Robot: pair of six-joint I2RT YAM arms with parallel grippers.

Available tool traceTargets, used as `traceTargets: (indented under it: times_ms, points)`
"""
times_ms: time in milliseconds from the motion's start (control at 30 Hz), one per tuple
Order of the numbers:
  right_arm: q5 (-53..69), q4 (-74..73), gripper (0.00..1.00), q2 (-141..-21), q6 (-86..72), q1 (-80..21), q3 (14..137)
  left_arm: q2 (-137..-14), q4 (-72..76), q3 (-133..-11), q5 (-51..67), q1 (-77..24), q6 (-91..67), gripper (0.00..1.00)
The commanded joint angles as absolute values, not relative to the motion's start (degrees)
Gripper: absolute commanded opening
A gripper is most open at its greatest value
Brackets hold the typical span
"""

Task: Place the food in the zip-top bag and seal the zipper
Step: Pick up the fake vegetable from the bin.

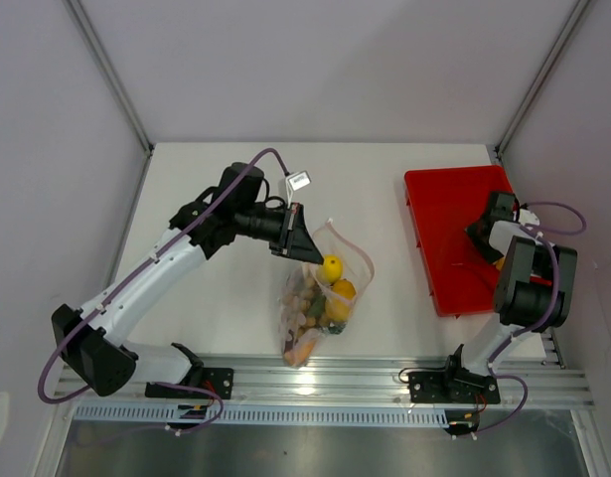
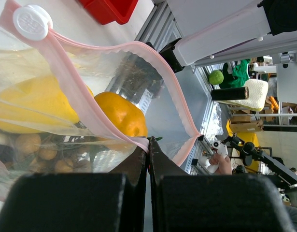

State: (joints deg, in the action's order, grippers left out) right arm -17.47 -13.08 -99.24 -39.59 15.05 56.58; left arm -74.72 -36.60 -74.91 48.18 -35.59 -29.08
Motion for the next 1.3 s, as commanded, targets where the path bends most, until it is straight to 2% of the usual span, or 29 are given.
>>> traceTargets:
  times_ms: [0,233,667,1033,1100,1133,1167,1233,1267]
  points:
    - [-17.9,-15.6,0.68,-101.6,-42.4,16.0,55.5,-74.9,-34.7,-78.2,49.4,-36.0,-29.5,0.01]
    - [-19.2,-19.1,0.6,-101.0,-46.3,17.7,54.8,-75.3,-34.5,-78.2,49.7,-36.1,-29.4,0.01]
    - [-18.2,-20.7,0.55,-96.7,-45.7,19.0,52.1,-73.8,-33.7,-76.4,50.5,-36.2,-29.3,0.01]
    - [-17.2,-21.8,0.49,-100.4,-44.7,20.7,51.7,-72.2,-33.1,-75.1,50.9,-36.2,-29.4,0.01]
    - [-16.3,-20.8,0.4,-100.5,-43.3,20.8,51.4,-72.2,-32.6,-74.4,51.0,-36.2,-29.7,0.01]
    - [-15.4,-20.6,0.3,-100.9,-42.8,20.9,51.4,-72.1,-32.3,-74.3,51.2,-36.1,-29.8,0.01]
    - [-14.3,-20.5,0.14,-101.1,-42.3,20.9,51.7,-72.2,-32.1,-74.1,51.2,-36.2,-29.9,0.01]
    - [-13.4,-20.1,0.04,-101.2,-41.9,20.8,51.6,-72.2,-32.0,-74.2,51.1,-36.1,-29.8,0.01]
    - [-12.8,-20.1,0.04,-101.0,-41.8,20.7,51.5,-72.1,-32.0,-74.1,51.0,-36.2,-29.8,0.01]
